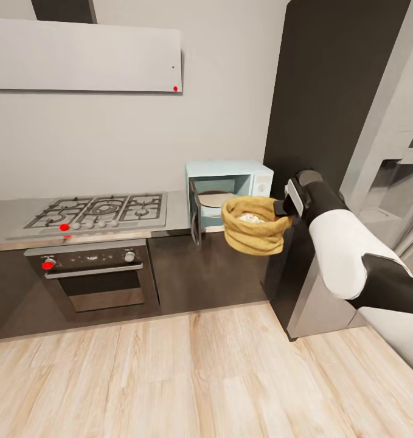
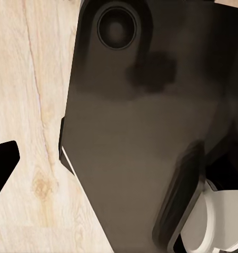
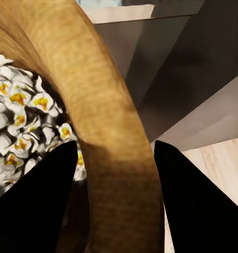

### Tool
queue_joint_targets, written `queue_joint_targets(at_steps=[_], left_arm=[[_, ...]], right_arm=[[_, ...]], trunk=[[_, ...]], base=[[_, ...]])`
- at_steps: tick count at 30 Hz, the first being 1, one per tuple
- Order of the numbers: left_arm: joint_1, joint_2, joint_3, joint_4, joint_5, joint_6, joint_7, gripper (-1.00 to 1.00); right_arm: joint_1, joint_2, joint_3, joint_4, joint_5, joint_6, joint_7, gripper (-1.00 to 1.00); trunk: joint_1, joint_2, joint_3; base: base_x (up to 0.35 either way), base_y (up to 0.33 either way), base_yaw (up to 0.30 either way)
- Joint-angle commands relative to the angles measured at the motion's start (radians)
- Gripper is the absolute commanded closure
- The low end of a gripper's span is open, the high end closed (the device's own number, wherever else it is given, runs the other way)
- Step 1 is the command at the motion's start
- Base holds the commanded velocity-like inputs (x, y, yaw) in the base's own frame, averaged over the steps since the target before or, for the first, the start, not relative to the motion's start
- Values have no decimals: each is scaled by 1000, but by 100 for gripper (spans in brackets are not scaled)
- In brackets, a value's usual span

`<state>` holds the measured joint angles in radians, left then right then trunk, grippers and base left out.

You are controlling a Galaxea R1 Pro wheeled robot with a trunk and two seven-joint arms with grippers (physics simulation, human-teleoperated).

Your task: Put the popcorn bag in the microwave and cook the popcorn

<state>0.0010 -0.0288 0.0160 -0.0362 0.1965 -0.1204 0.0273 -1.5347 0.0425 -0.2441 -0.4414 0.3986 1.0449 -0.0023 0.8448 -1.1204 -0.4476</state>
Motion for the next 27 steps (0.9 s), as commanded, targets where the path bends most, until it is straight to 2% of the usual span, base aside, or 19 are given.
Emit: queue_joint_targets(at_steps=[1,20,27], left_arm=[[0,0,1,-1,4,-2,2,-100],[0,0,1,-1,4,0,2,-100],[0,0,-2,-1,6,5,2,-100]], right_arm=[[-3,3,-10,0,5,2,-2,100],[-7,8,-28,0,-1,2,1,100],[-7,8,-33,0,-1,2,1,100]], trunk=[[0,-1,-1],[0,-1,-1],[0,-1,-1]], base=[[0,0,0],[1,0,0],[250,23,0]])
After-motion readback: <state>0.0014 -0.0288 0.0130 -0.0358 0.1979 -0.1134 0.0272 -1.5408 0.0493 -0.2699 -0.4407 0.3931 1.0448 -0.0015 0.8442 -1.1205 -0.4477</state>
